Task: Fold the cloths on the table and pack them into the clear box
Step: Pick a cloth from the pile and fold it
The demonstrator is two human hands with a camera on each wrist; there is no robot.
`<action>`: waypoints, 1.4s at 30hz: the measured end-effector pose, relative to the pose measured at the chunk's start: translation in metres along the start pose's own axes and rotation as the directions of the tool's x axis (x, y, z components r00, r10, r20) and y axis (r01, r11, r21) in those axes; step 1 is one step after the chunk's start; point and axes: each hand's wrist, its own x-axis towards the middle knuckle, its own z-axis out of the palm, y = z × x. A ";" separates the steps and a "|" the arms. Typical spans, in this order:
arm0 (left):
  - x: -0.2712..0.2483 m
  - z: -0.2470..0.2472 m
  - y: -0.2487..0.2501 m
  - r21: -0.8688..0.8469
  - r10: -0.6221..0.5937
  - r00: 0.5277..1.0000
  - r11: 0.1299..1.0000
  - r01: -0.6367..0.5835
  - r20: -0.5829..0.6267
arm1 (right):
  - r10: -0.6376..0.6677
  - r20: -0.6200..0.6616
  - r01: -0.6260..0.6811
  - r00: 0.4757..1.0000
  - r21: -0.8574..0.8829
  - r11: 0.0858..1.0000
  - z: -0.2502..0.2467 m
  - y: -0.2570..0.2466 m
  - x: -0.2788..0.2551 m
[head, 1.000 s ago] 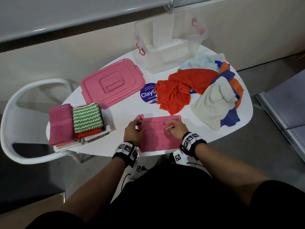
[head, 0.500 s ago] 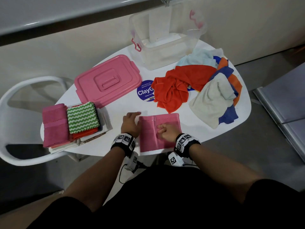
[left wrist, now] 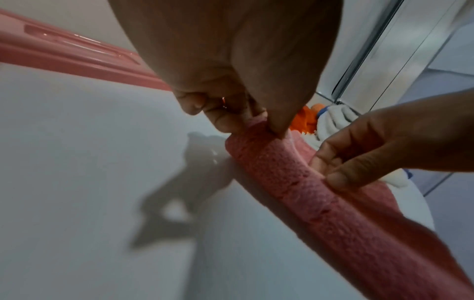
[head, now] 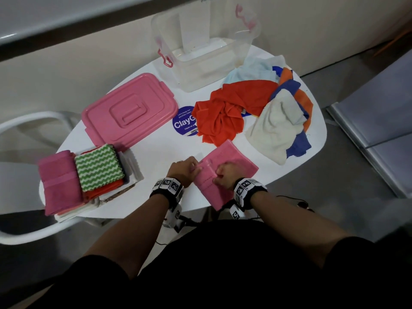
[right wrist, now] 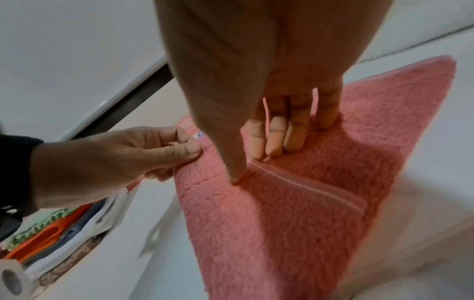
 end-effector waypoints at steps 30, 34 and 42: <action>0.013 -0.015 0.012 -0.352 -0.307 0.924 0.859 0.371 0.226 | -0.170 0.047 0.176 0.984 -0.287 0.942 0.018 -0.021 -0.033; 0.017 -0.021 0.019 -0.566 -0.278 0.933 0.742 0.359 0.228 | -0.177 -0.015 0.166 0.984 -0.282 0.945 0.018 -0.023 -0.033; 0.019 -0.029 0.037 -0.619 0.127 0.989 0.783 -0.055 0.072 | -0.132 -0.108 0.152 0.985 0.205 0.967 -0.044 0.008 -0.038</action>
